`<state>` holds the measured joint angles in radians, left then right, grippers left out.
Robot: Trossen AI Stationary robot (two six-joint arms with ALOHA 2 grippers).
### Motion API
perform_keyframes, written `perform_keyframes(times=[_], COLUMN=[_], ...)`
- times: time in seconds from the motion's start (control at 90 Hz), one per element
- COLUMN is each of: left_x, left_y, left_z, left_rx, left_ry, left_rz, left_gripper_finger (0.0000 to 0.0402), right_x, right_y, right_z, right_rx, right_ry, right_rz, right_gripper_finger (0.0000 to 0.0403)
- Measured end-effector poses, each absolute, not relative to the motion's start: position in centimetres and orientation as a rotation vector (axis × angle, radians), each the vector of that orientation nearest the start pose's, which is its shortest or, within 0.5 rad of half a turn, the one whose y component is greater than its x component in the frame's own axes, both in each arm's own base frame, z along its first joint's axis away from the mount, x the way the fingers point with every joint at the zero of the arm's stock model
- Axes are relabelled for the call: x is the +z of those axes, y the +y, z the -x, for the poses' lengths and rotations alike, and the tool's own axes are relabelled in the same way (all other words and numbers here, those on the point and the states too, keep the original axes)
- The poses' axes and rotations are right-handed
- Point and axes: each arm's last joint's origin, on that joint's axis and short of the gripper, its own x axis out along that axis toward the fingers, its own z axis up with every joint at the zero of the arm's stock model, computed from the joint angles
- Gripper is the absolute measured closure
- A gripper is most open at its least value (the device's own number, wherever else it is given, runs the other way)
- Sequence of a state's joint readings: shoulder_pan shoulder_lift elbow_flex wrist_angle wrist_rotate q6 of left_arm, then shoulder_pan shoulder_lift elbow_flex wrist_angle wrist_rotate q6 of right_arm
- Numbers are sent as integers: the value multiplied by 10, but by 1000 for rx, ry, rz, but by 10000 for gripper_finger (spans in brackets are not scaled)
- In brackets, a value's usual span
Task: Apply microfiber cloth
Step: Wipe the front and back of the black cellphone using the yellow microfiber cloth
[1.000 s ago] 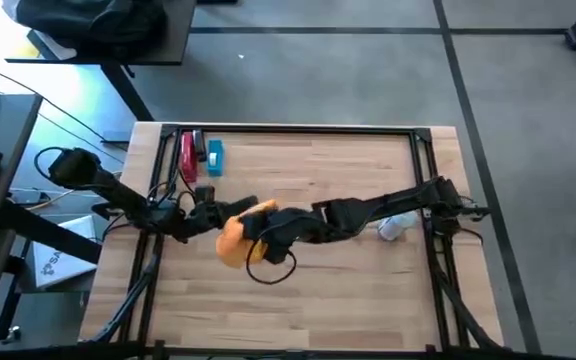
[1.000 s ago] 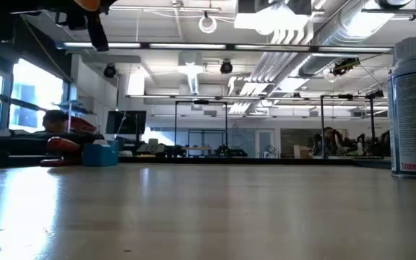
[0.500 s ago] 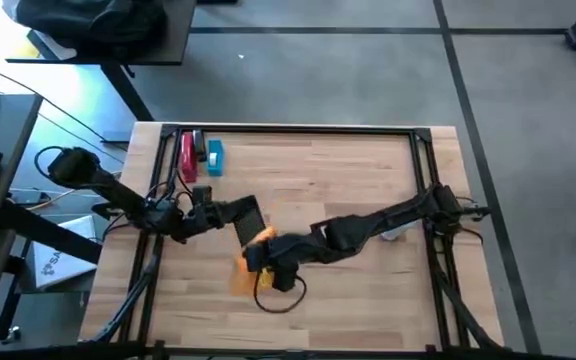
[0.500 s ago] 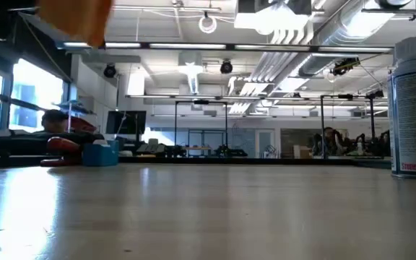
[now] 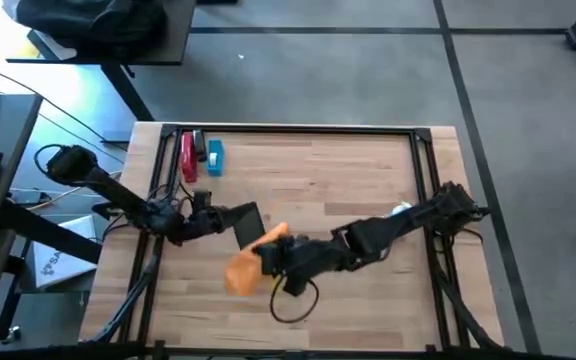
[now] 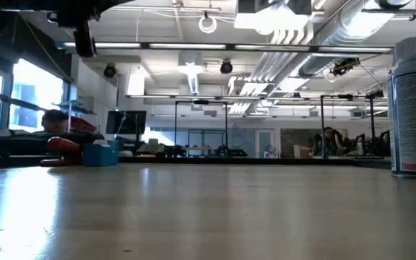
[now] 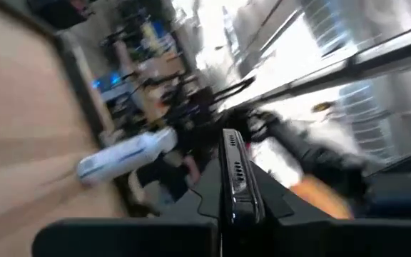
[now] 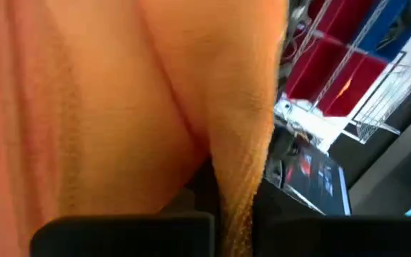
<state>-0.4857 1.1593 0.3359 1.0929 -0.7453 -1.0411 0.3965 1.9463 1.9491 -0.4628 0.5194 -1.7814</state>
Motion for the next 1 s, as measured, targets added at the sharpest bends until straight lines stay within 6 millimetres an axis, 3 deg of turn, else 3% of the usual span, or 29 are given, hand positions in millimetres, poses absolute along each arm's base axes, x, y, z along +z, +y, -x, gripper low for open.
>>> perform_keyframes(times=[0.2, 0.389, 0.611, 1.0], left_x=[232, 235, 241, 266], left_y=[-91, -94, -93, -81], left_z=[-190, -189, -186, -168], left_rx=[61, -24, -64, -44], left_ry=[-312, -294, -326, -455], left_rz=[1162, 1130, 1079, 1008], left_gripper_finger=[394, 394, 394, 394], right_x=[369, 353, 338, 331], right_y=[129, 127, 140, 192], right_z=[-428, -440, -447, -430], right_rx=[259, 324, 365, 429], right_ry=[462, 432, 401, 333], right_rz=[1970, 1962, 1989, 1881], right_gripper_finger=[403, 403, 403, 403])
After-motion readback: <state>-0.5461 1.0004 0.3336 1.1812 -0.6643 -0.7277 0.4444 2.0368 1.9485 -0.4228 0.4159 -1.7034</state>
